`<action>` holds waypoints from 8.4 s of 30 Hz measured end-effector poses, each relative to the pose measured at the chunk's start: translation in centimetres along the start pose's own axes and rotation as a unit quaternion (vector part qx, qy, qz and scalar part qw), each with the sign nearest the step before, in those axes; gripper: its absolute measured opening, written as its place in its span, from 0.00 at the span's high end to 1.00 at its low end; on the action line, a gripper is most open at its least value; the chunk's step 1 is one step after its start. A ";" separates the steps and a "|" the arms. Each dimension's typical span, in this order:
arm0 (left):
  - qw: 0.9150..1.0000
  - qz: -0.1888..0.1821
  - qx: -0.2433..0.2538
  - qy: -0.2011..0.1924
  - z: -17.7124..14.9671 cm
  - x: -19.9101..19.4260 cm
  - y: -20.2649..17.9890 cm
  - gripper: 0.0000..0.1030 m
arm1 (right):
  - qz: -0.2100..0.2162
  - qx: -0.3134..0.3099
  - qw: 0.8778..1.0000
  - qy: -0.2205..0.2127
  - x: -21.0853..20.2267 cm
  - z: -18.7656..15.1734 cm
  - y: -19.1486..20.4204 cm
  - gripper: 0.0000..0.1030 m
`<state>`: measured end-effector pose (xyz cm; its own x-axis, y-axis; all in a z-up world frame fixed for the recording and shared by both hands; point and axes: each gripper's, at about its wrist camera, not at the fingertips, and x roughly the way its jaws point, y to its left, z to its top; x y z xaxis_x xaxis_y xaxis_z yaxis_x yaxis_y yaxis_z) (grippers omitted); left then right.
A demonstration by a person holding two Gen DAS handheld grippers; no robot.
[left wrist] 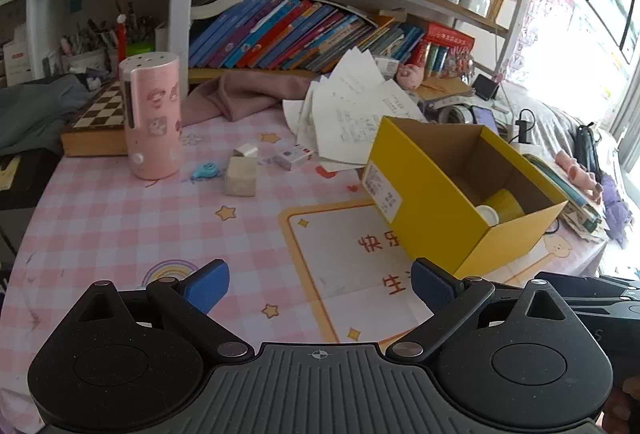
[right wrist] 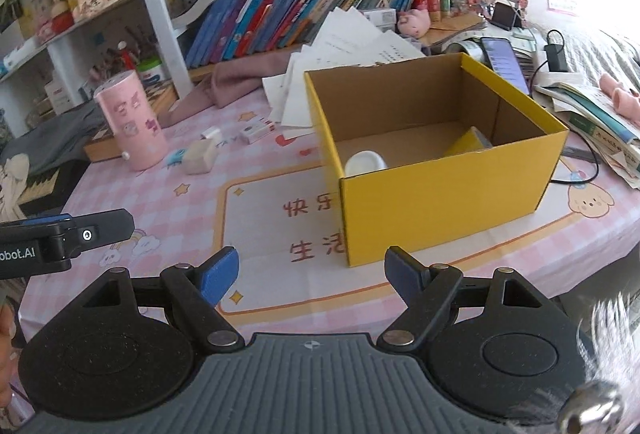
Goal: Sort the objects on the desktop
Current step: 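Withdraw both open grippers up and out of the yellow box, then move both grippers toward the small items beside the pink cup, then grasp the beige block with the left gripper while the right gripper grasps the staples box, then carry the beige block and staples box over the yellow box with both grippers, then open the right gripper to drop the staples box while the left gripper releases the block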
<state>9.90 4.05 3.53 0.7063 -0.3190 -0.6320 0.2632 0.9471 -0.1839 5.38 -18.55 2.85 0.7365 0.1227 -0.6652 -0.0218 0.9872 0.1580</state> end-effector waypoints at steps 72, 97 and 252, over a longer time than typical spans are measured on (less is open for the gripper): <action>0.992 0.121 0.021 0.037 3.8 10.0 5.0 0.04 | 0.094 -0.115 0.988 0.037 15.3 11.0 7.6 0.25; 0.990 0.134 0.010 0.048 7.1 24.1 6.0 0.57 | 0.052 -0.109 0.985 0.122 32.9 16.8 8.7 0.37; 0.990 0.003 0.136 0.044 6.9 17.3 -22.0 0.67 | 0.083 -0.095 0.991 0.040 13.4 15.8 -18.8 0.43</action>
<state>20.86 -22.51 1.87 0.6515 -0.2971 -0.6980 0.4342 0.9005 0.0220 26.37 -37.03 2.47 0.6568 0.2849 -0.6982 -0.2697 0.9534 0.1353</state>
